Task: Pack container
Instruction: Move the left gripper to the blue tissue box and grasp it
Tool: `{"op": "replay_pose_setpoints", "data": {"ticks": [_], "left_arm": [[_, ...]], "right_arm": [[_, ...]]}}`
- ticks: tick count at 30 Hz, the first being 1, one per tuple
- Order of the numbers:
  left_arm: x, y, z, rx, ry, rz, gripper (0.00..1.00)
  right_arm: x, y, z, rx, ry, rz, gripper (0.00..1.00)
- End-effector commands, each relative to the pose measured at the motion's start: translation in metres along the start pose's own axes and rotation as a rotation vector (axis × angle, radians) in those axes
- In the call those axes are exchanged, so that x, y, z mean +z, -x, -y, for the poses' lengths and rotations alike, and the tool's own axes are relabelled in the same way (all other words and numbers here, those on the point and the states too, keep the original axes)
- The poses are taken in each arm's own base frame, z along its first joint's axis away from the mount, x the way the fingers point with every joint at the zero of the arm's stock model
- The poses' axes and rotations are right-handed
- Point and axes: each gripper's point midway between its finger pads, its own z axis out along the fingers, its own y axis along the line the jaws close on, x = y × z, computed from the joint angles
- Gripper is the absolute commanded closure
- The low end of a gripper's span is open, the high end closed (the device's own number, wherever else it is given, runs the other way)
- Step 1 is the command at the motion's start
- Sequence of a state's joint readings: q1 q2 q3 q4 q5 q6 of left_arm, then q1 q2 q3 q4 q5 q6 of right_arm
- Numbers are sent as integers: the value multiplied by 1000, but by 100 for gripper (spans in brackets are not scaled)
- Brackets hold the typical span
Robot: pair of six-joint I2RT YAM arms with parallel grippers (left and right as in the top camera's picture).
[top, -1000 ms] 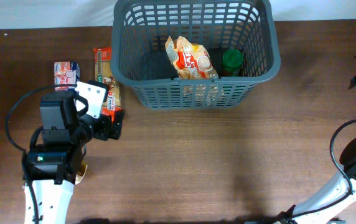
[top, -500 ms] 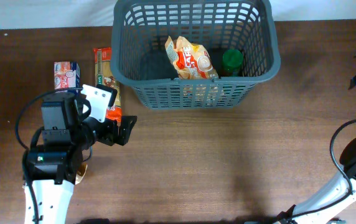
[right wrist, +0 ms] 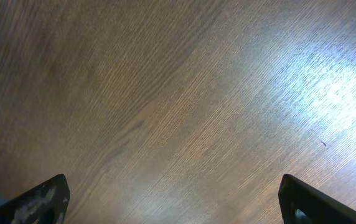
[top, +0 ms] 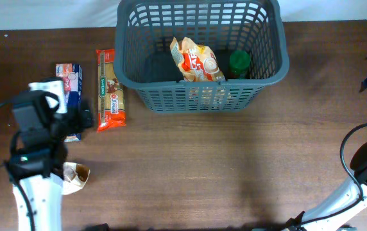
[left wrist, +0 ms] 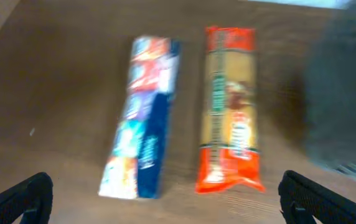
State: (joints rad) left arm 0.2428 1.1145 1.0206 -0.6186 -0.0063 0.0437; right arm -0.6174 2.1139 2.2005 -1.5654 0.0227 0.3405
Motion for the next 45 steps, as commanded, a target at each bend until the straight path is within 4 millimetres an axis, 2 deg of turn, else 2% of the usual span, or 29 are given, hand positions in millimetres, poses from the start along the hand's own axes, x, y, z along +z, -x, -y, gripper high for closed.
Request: {"op": "replay_pose_setpoints", "data": {"ticks": [1, 4, 6, 10, 13, 15, 17, 21, 26, 34, 40, 45], "left_arm": [[19, -5, -35, -151, 49, -58, 1], [35, -2, -47, -178, 47, -101, 1], [43, 10, -46, -160, 29, -117, 1], [49, 53, -41, -91, 9, -77, 1], [54, 88, -45, -50, 11, -27, 1], [66, 93, -49, -10, 13, -54, 1], [83, 80, -50, -7, 7, -127, 1], [125, 36, -56, 33, 26, -292, 1], [152, -3, -58, 86, 17, -432, 1], [181, -41, -44, 183, -80, -542, 1], [199, -69, -48, 198, -63, -624, 1], [204, -75, -43, 182, -61, -642, 1]], "right_arm": [[-3, -1, 1, 7, -9, 11, 1], [-3, -1, 1, 7, -9, 11, 1], [-3, -1, 1, 7, -9, 11, 1], [-3, -1, 1, 7, -9, 11, 1], [-3, -1, 1, 7, -9, 11, 2], [-3, -1, 1, 7, -9, 11, 1], [-3, -1, 1, 7, -9, 11, 1], [-3, -1, 1, 7, -9, 11, 1], [-3, -1, 1, 7, -9, 11, 1], [-3, -1, 1, 7, -9, 11, 2], [-3, -1, 1, 7, -9, 11, 1], [-3, -1, 1, 7, -9, 11, 1]]}}
